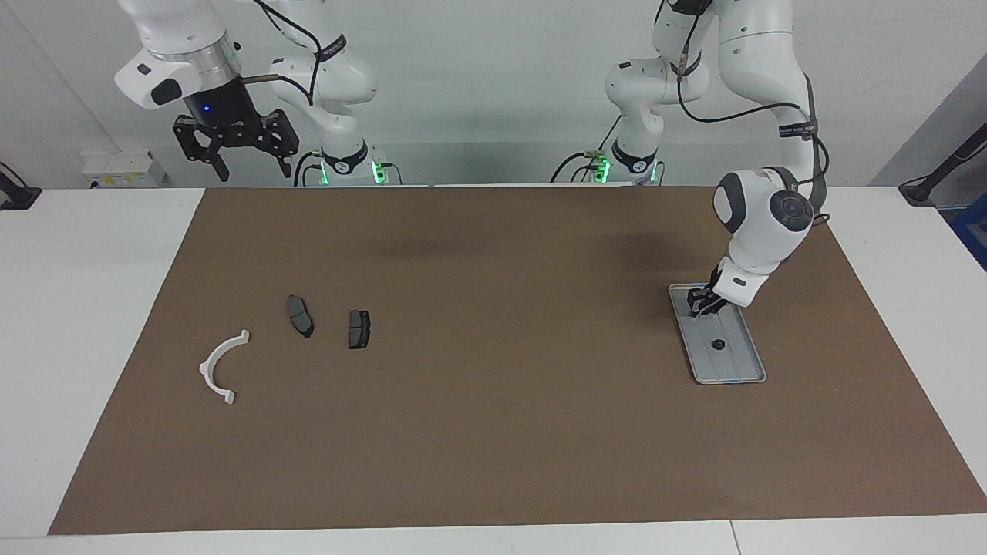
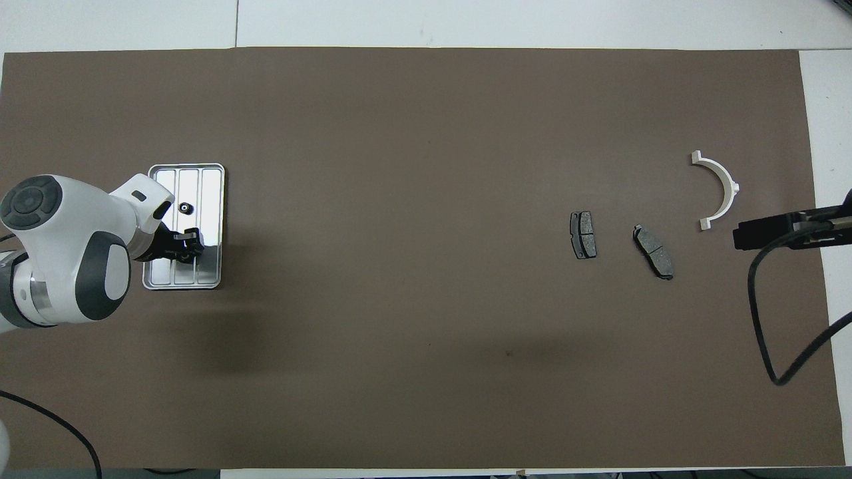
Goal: Place bearing gear from tray to pile
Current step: 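Lower the left gripper and grasp one black bearing in the tray, then carry the bearing to the table center and release it with the left gripper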
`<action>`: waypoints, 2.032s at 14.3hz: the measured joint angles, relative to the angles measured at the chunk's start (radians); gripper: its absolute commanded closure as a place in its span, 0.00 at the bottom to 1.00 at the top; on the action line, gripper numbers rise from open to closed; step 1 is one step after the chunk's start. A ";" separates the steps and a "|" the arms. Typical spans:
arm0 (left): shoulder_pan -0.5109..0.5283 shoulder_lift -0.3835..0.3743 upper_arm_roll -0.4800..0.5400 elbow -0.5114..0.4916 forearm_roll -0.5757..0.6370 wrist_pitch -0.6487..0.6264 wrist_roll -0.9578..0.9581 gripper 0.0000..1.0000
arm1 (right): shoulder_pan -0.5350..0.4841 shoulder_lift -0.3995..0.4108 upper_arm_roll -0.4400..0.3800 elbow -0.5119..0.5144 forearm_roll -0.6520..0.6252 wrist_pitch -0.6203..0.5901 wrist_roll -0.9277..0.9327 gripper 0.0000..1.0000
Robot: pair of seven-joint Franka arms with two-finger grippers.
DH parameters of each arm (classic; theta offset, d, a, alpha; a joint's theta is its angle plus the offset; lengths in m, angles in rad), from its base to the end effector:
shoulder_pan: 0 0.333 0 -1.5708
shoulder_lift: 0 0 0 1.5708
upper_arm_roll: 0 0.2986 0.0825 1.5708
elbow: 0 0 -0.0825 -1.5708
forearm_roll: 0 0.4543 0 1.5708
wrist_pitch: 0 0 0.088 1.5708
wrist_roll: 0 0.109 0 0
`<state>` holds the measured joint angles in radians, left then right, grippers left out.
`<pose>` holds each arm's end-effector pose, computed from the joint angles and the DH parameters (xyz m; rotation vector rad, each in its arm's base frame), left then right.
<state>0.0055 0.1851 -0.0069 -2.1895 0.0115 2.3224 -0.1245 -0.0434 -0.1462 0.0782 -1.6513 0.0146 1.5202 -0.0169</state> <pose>0.5929 -0.0007 0.2280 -3.1252 -0.1801 0.0809 0.5753 0.0248 0.6446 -3.1371 -0.0813 -0.0230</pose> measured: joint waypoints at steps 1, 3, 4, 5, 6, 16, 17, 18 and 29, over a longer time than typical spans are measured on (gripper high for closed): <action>-0.001 0.000 0.000 0.000 0.000 0.000 -0.004 0.49 | 0.000 0.000 0.000 -0.001 0.000 -0.001 0.000 0.00; -0.002 0.000 -0.001 -0.001 0.000 0.000 -0.008 0.49 | 0.000 0.000 0.000 -0.005 0.000 -0.001 0.000 0.00; -0.002 0.000 -0.001 -0.001 0.000 0.000 -0.009 0.49 | 0.000 0.000 0.000 -0.006 0.000 -0.001 0.000 0.00; -0.002 0.000 -0.001 -0.001 0.000 0.000 -0.009 0.55 | 0.000 0.000 0.000 -0.007 0.000 -0.001 0.000 0.00; -0.002 0.000 -0.001 -0.001 0.000 0.000 -0.010 0.66 | 0.000 -0.001 0.000 -0.009 0.000 -0.001 0.000 0.00; -0.145 0.018 -0.008 0.247 -0.060 -0.148 -0.342 1.00 | 0.000 -0.012 0.001 -0.025 0.000 -0.001 0.000 0.00; -0.213 0.031 -0.009 0.290 -0.060 -0.157 -0.439 1.00 | 0.000 -0.012 0.001 -0.025 0.000 -0.001 0.000 0.00; -0.279 0.046 -0.010 0.321 -0.060 -0.158 -0.515 1.00 | 0.000 -0.012 0.001 -0.026 0.000 -0.001 0.000 0.00; -0.574 0.309 -0.004 0.482 -0.029 -0.139 -0.849 1.00 | 0.000 -0.013 0.001 -0.027 0.000 -0.001 0.000 0.00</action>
<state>-0.5683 0.4938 -0.0104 -1.7077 -0.0175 2.1835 -0.9734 -0.0433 -0.1596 0.0793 -1.6787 0.0146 1.5191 -0.0170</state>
